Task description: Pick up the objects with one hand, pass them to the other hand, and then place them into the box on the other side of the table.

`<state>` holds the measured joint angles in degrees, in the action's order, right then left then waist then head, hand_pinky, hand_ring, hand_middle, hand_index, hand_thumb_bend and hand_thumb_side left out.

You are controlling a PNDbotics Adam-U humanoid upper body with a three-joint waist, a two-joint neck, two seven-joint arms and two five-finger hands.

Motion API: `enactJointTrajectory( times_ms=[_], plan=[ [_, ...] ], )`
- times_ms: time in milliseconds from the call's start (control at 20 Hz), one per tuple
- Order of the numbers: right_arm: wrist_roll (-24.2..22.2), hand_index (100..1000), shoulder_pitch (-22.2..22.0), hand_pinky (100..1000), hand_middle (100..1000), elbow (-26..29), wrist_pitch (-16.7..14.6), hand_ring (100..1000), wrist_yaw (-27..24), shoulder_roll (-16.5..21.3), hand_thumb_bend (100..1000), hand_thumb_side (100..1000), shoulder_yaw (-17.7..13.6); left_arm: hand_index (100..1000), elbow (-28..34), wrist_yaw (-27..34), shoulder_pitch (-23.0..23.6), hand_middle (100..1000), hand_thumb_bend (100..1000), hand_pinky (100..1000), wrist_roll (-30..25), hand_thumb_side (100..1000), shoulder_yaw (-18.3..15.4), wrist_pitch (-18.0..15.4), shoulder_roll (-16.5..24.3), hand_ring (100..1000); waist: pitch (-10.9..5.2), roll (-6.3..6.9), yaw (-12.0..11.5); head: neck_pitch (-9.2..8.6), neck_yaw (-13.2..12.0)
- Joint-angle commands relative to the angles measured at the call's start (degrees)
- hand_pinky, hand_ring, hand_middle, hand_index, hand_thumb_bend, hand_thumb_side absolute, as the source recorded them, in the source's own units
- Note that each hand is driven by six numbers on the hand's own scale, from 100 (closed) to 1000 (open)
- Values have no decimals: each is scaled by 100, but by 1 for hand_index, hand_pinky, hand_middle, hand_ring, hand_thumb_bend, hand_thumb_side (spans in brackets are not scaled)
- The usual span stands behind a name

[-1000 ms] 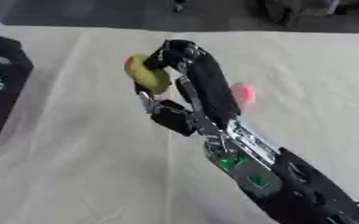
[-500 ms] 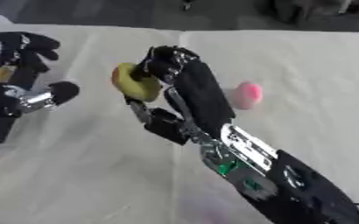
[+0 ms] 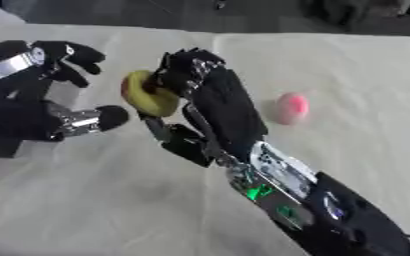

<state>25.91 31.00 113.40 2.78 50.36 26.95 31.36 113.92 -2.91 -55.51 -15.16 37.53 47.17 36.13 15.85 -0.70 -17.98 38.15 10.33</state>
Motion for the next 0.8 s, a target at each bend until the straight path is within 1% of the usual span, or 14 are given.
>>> enactJointTrajectory(
  times_ms=[50,150,350,550,800],
  plan=[
    [18,524,127,609,422,119,-63,524,54,12,100,100,-24,919,67,-56,-131,801,605,936,-157,591,-21,3,15,800,-112,14,4,4,-21],
    [7,524,136,611,422,119,-92,524,50,13,100,100,-21,921,67,-116,-142,800,634,935,-232,588,-10,-9,4,801,-116,16,5,-3,-21],
    [-34,523,155,614,422,119,-187,525,41,-7,100,100,5,922,67,-301,-162,796,652,933,-395,581,17,-4,-58,802,-127,18,14,-13,-26],
    [-25,523,184,617,423,119,-322,525,30,-36,100,100,20,921,67,-545,-177,795,651,930,-436,580,18,116,-146,801,-131,12,25,-45,-37],
    [-2,523,208,626,424,119,-609,526,52,-56,100,100,40,919,67,-847,-183,792,628,926,-402,589,44,360,-256,799,-122,8,36,-71,-50]
  ],
)
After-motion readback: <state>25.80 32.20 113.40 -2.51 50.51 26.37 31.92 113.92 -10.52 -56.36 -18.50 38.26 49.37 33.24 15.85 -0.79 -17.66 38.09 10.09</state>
